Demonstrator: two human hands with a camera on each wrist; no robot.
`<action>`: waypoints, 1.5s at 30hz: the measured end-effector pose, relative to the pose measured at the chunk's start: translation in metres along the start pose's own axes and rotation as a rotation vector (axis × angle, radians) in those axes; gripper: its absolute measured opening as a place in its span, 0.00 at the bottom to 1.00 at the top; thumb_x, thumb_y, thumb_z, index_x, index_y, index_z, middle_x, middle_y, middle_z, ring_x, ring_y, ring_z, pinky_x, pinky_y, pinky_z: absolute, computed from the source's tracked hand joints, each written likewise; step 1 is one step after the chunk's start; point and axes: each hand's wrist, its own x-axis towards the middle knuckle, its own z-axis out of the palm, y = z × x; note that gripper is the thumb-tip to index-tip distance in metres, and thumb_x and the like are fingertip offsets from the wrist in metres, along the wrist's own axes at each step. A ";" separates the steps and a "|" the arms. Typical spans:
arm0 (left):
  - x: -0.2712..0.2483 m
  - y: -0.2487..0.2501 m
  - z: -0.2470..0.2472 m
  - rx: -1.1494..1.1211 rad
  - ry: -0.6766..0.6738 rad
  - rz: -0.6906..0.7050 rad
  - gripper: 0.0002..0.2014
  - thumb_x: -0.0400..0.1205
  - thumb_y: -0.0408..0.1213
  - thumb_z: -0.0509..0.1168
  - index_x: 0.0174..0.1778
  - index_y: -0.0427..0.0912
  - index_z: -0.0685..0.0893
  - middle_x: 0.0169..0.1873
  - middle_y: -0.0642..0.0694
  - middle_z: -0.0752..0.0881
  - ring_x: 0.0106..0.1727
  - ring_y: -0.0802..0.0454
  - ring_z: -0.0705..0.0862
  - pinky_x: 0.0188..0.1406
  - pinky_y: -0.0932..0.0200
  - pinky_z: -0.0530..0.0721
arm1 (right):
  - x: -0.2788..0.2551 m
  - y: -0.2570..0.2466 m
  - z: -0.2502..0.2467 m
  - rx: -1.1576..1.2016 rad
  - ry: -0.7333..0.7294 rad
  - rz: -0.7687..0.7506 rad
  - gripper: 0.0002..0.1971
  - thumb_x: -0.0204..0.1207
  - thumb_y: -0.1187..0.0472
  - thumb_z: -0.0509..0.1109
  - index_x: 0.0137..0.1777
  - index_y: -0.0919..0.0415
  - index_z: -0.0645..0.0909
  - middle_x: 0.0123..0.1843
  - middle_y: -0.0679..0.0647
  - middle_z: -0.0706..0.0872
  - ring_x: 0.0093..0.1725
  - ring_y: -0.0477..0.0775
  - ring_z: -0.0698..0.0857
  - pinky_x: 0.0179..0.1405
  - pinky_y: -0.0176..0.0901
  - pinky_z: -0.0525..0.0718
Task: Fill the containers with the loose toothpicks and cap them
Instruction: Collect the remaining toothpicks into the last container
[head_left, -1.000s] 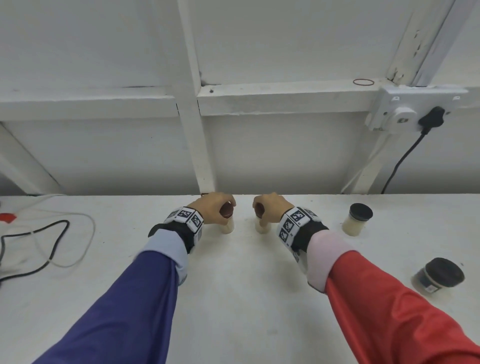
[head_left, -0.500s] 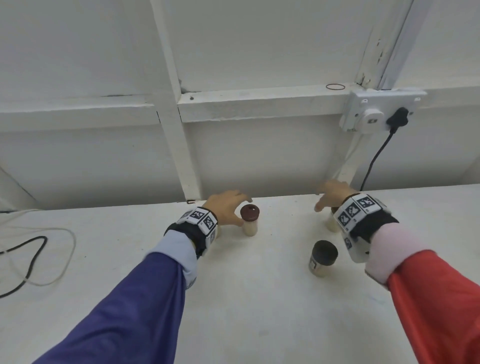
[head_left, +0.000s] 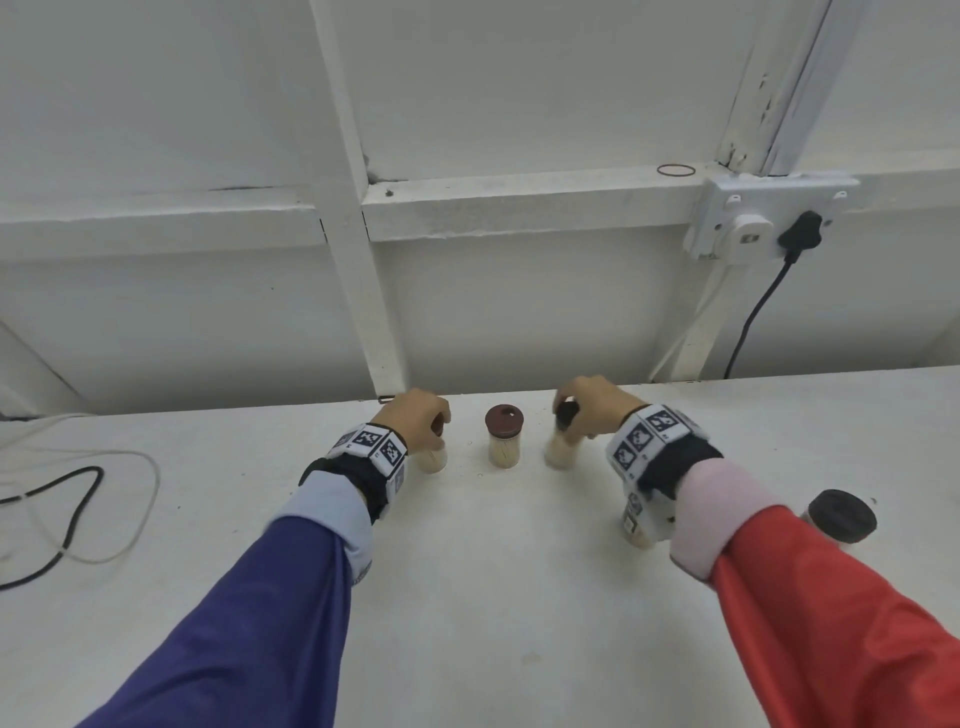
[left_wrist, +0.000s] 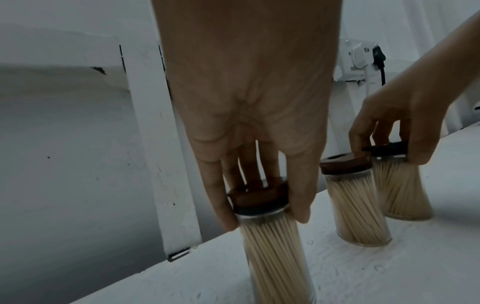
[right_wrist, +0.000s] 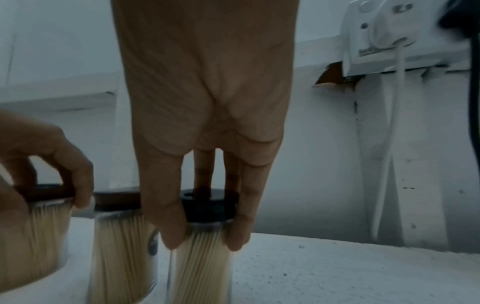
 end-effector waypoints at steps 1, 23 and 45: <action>-0.001 0.000 0.000 0.004 0.002 0.003 0.17 0.79 0.34 0.70 0.64 0.41 0.83 0.59 0.45 0.86 0.61 0.46 0.82 0.54 0.59 0.77 | 0.002 -0.006 0.004 -0.034 -0.008 -0.016 0.19 0.68 0.70 0.79 0.59 0.61 0.84 0.52 0.57 0.83 0.36 0.52 0.82 0.34 0.40 0.83; -0.022 -0.042 0.011 -0.086 0.082 -0.113 0.24 0.77 0.35 0.70 0.70 0.45 0.78 0.68 0.44 0.80 0.67 0.42 0.78 0.65 0.55 0.74 | 0.021 -0.064 0.048 -0.227 0.059 -0.286 0.24 0.76 0.64 0.69 0.73 0.53 0.75 0.67 0.56 0.79 0.66 0.62 0.78 0.57 0.47 0.76; -0.019 -0.005 0.018 -0.084 0.117 0.092 0.34 0.80 0.47 0.69 0.83 0.53 0.64 0.75 0.50 0.73 0.74 0.46 0.73 0.67 0.50 0.75 | 0.011 -0.030 0.037 -0.212 0.090 0.089 0.14 0.76 0.69 0.65 0.61 0.60 0.82 0.63 0.58 0.84 0.60 0.61 0.83 0.55 0.47 0.81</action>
